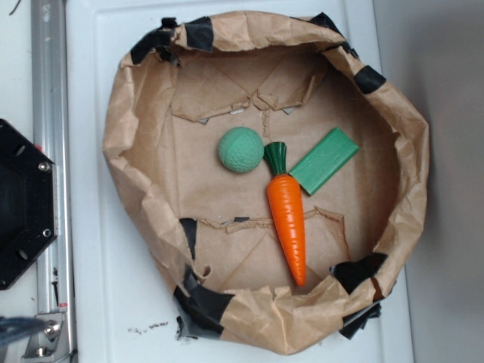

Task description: Grab the green ball.

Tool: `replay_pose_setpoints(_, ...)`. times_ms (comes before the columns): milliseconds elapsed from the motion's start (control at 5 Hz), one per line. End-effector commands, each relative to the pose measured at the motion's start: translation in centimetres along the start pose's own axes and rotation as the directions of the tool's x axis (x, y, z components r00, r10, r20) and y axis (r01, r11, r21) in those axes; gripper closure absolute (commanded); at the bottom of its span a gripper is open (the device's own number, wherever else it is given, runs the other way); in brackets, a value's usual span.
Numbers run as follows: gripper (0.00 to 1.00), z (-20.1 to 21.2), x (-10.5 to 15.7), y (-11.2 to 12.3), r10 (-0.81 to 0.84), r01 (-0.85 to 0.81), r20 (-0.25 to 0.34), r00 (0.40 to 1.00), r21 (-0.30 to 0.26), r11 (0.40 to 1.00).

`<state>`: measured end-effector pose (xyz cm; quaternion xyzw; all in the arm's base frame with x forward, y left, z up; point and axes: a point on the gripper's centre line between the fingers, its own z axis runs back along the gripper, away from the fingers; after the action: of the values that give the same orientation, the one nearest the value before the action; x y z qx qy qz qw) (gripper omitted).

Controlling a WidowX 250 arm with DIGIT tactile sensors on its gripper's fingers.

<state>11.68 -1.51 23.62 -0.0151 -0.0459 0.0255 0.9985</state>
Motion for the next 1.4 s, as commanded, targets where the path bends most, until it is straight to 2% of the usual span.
replay_pose_setpoints(0,0.0,0.0,0.0,0.0,0.0,0.0,0.0,1.0,0.0,1.0)
replay_pose_setpoints(200,0.0,-2.6,3.1,2.2,-0.05,0.041,-0.17,0.984,-0.059,0.997)
replay_pose_setpoints(400,0.0,-6.1,6.5,3.7,0.015,-0.022,-0.05,0.999,-0.14,0.99)
replay_pose_setpoints(600,0.0,-10.3,10.2,4.5,-0.002,0.001,-0.023,1.0,-0.072,0.997)
replay_pose_setpoints(800,0.0,-14.2,11.7,3.7,-0.093,0.092,-0.049,0.994,-0.04,0.995)
replay_pose_setpoints(1000,0.0,-17.6,12.2,2.4,-0.156,0.157,-0.077,0.985,0.001,0.988)
replay_pose_setpoints(1200,0.0,-21.2,11.8,0.9,-0.266,0.274,-0.147,0.953,0.033,0.961)
